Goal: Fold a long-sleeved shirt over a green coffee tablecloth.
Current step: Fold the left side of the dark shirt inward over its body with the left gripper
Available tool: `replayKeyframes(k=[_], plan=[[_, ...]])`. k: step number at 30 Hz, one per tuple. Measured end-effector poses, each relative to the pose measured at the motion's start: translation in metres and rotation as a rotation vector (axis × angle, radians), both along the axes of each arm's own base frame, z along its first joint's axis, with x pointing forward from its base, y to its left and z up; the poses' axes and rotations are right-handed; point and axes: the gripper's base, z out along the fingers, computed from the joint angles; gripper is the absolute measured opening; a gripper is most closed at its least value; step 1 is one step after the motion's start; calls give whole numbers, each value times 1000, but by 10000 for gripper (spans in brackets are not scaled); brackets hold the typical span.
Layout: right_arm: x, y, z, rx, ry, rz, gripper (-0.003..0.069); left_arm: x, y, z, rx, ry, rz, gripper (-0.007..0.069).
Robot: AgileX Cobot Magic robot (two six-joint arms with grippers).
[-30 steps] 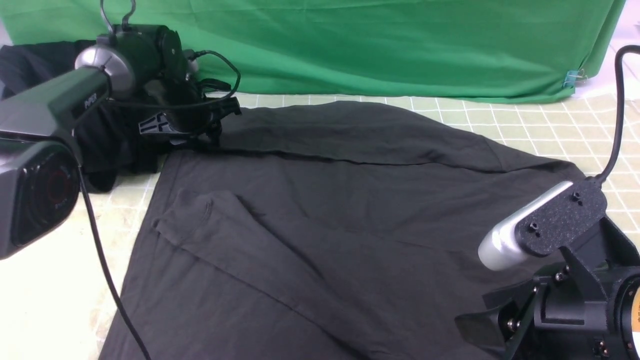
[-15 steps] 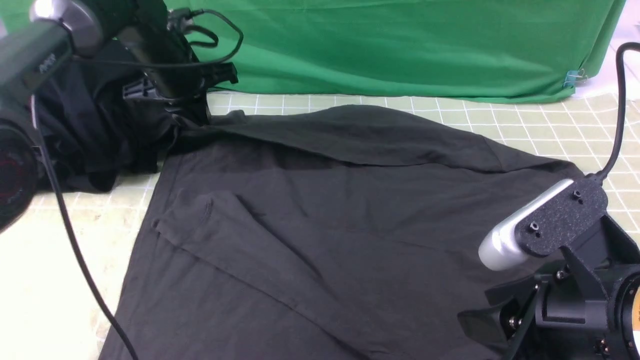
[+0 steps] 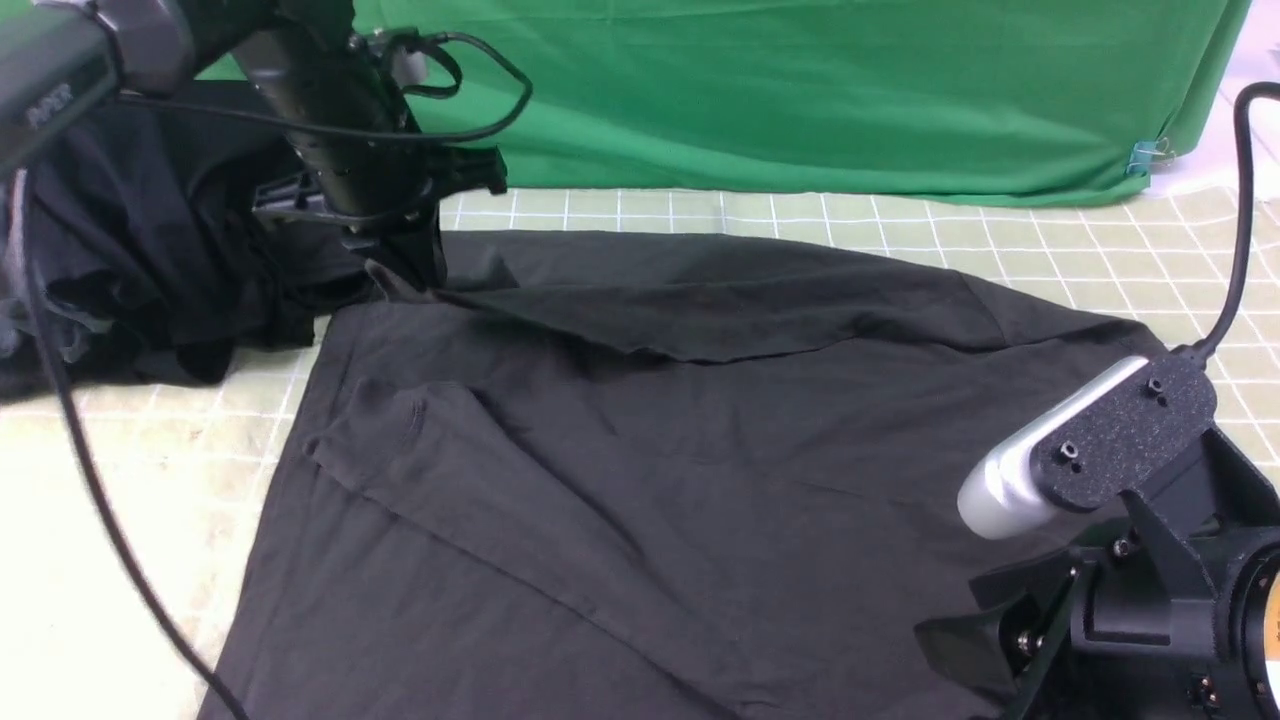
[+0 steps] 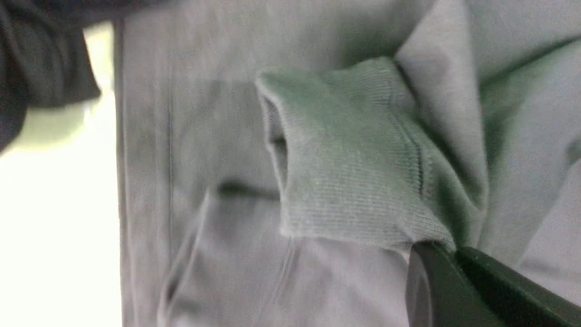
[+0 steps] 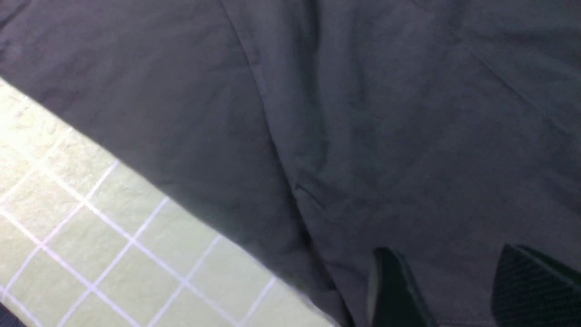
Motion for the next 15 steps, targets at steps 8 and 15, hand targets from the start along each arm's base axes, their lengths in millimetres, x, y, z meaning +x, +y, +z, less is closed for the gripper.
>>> replayKeyframes(k=[8, 15], plan=[[1, 0, 1, 2, -9, -4, 302, -48, 8, -11, 71, 115, 46, 8], [2, 1, 2, 17, -22, -2, 302, -60, 8, -15, 47, 158, 67, 12]])
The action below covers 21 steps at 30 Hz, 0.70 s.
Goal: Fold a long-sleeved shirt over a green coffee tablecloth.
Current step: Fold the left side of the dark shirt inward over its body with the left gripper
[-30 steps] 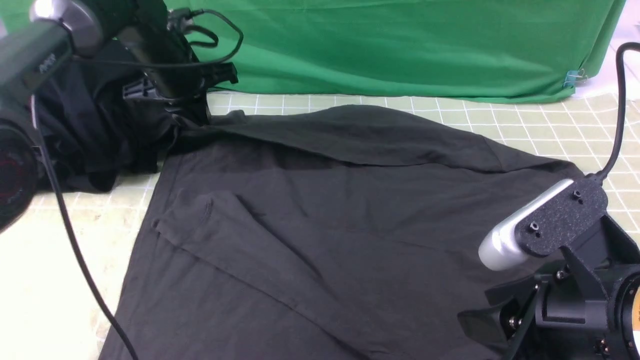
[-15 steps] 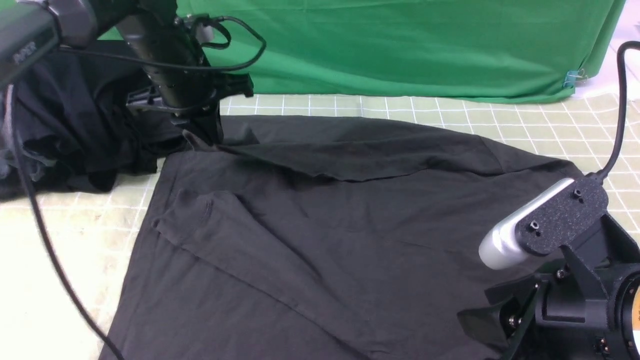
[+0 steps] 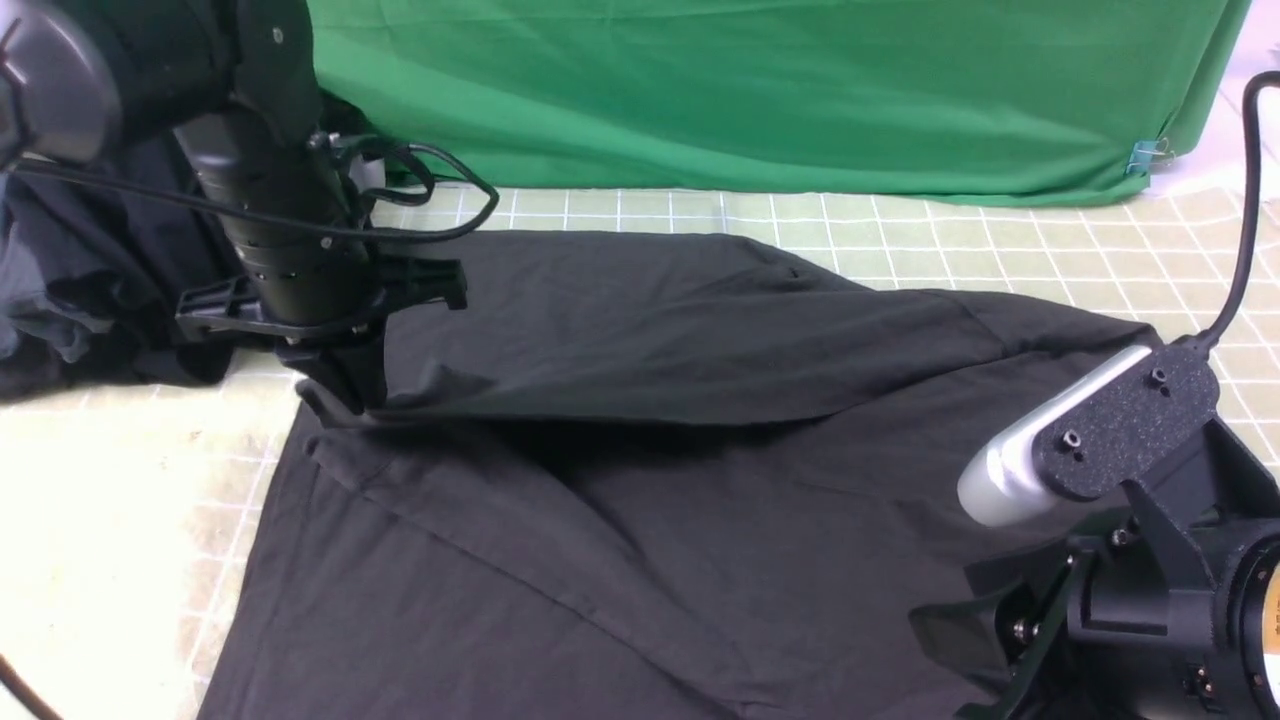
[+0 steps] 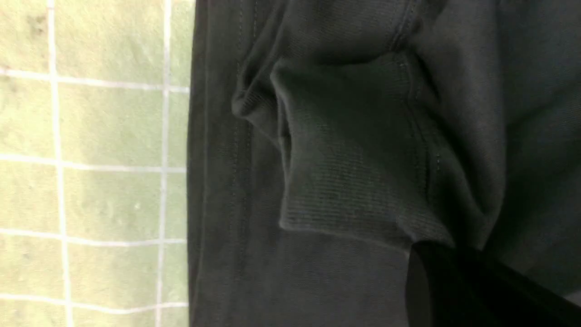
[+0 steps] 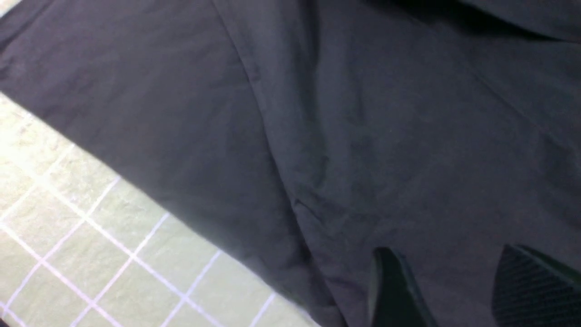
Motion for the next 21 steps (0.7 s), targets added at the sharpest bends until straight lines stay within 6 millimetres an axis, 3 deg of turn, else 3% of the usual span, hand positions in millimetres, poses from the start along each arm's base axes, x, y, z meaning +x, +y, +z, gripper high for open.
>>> replayKeyframes(k=[4, 10, 11, 16, 21], plan=[[0, 0, 0, 4, -2, 0, 302, -1, -5, 0, -57, 13, -17, 46], [0, 0, 0, 10, 4, -8, 302, -10, -4, -7, -58, 45, -27, 201], [0, 0, 0, 14, 7, -14, 302, -18, -3, -13, -52, 74, -26, 262], [0, 0, 0, 16, 9, -17, 302, -46, 3, -26, -37, 150, -49, 413], [0, 0, 0, 16, 9, -17, 302, -62, 10, -17, -5, 133, -64, 458]])
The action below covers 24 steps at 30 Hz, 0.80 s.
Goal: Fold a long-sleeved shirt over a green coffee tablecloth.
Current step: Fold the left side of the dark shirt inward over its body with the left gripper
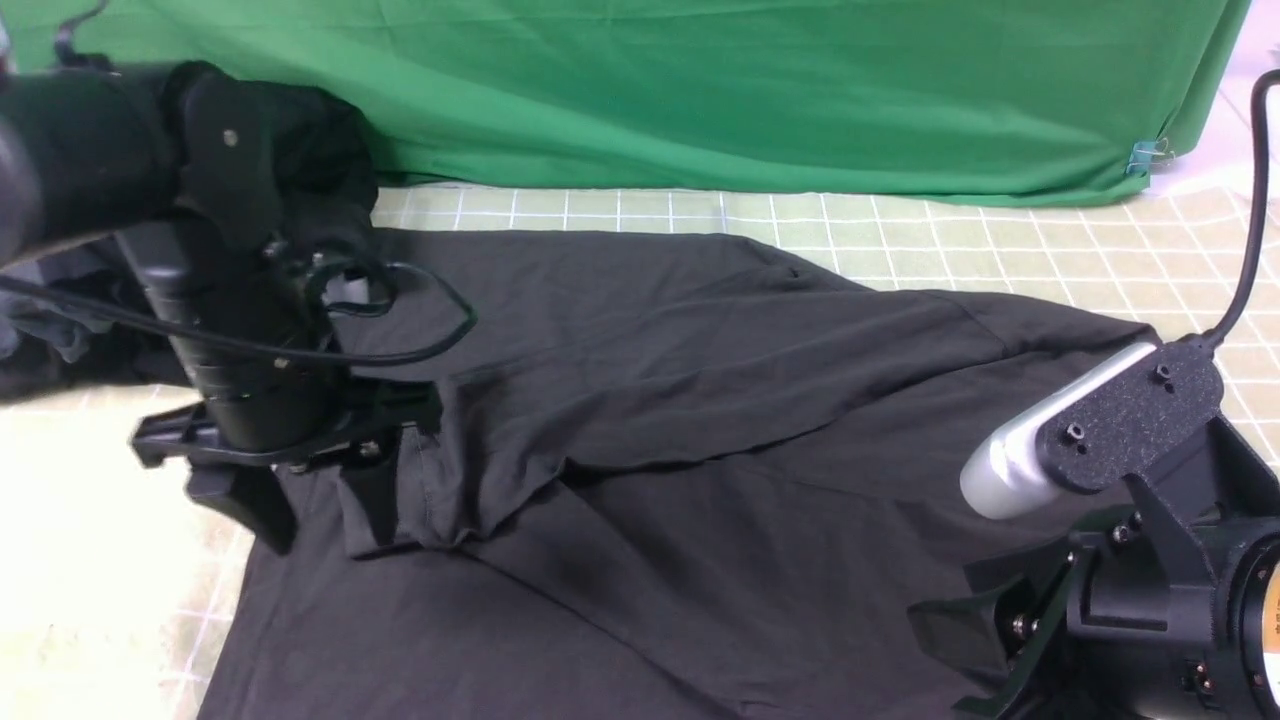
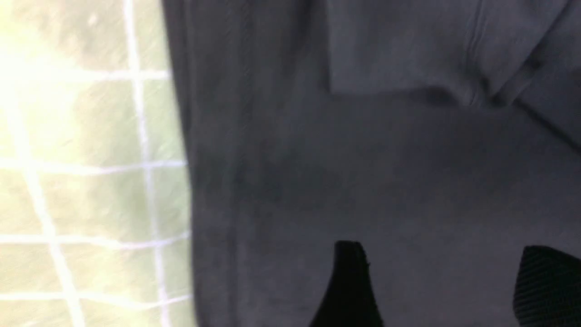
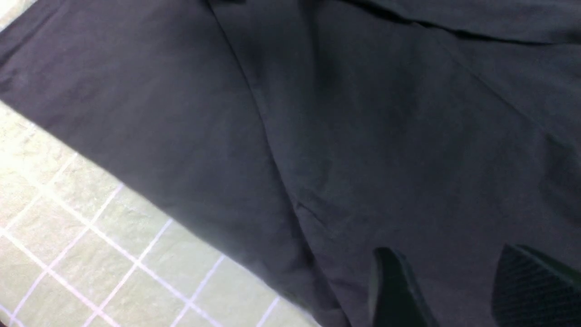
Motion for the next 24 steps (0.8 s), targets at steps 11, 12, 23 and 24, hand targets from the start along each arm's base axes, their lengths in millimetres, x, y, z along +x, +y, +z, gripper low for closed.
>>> replayKeyframes(k=[11, 12, 23, 24], plan=[[0, 0, 0, 2, -2, 0, 302, 32, 2, -19, 38, -223, 39, 464], [0, 0, 0, 2, -2, 0, 302, 34, 1, -26, 42, -208, 39, 464], [0, 0, 0, 0, 0, -1, 302, 46, -2, -74, 61, -123, 37, 342], [0, 0, 0, -2, 1, -1, 302, 46, -2, -74, 58, -122, 33, 279]])
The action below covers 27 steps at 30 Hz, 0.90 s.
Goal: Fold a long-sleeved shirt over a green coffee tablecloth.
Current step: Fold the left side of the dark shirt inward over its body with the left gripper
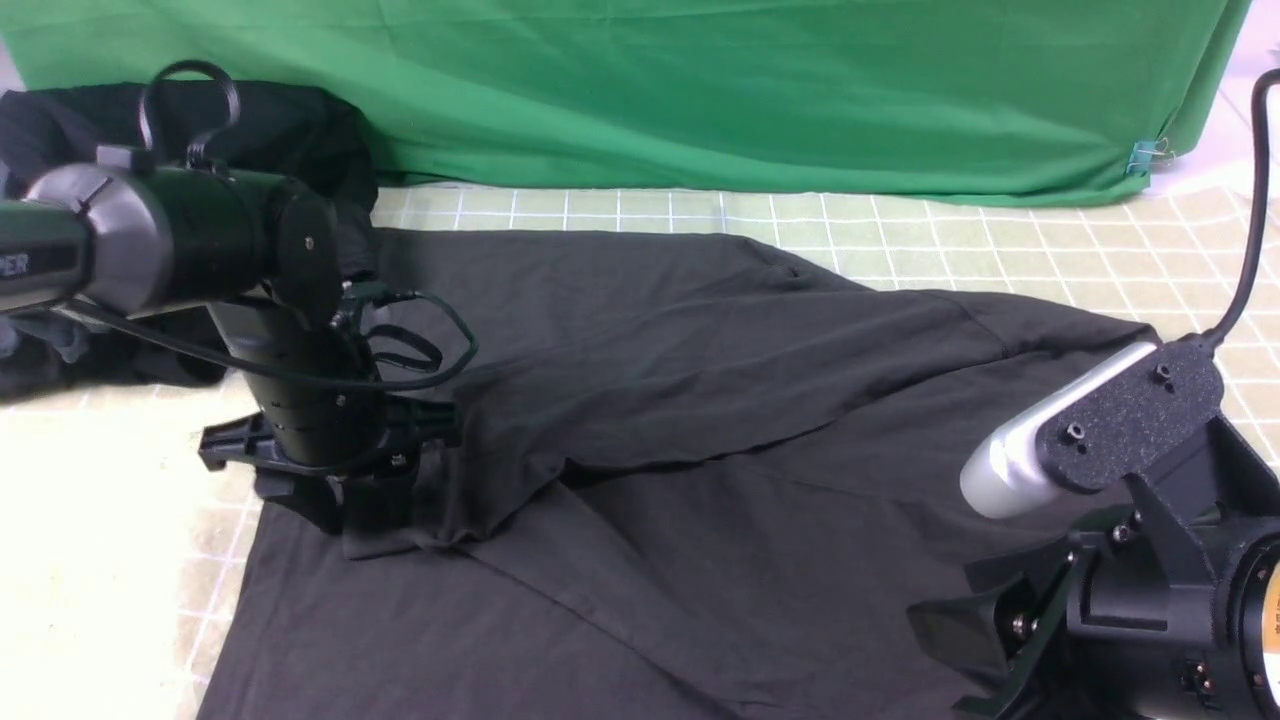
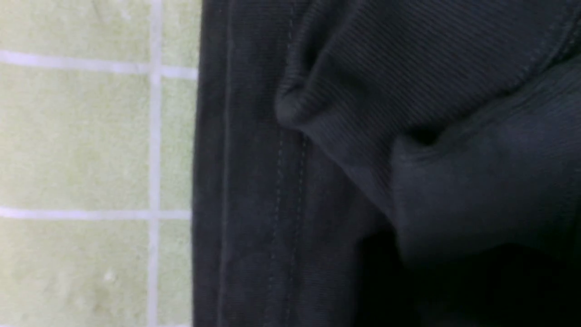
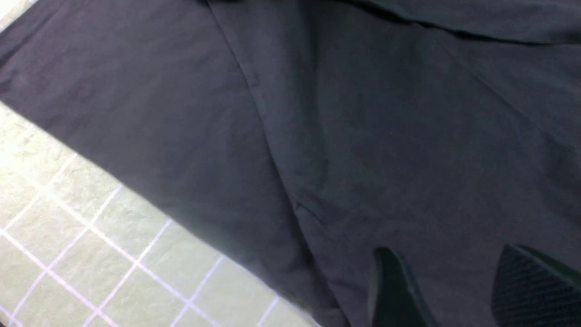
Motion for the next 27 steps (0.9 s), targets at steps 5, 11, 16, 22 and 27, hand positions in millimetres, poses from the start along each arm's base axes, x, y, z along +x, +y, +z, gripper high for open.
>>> replayKeyframes(k=[5, 11, 16, 22, 27], plan=[[0, -1, -1, -8, 6, -2, 302, -3, 1, 3, 16, 14, -41, 35], [-1, -2, -2, -22, 17, -5, 302, -16, 5, 34, 25, 19, -46, 15], [-1, -2, -2, -23, 18, -5, 302, -25, 8, 49, 43, 33, -50, 15], [-1, -2, -2, -23, 18, -5, 302, -29, 13, 47, 101, 88, -61, 45], [-1, -2, -2, -23, 18, -5, 302, -28, 17, 47, 151, 84, -77, 186]])
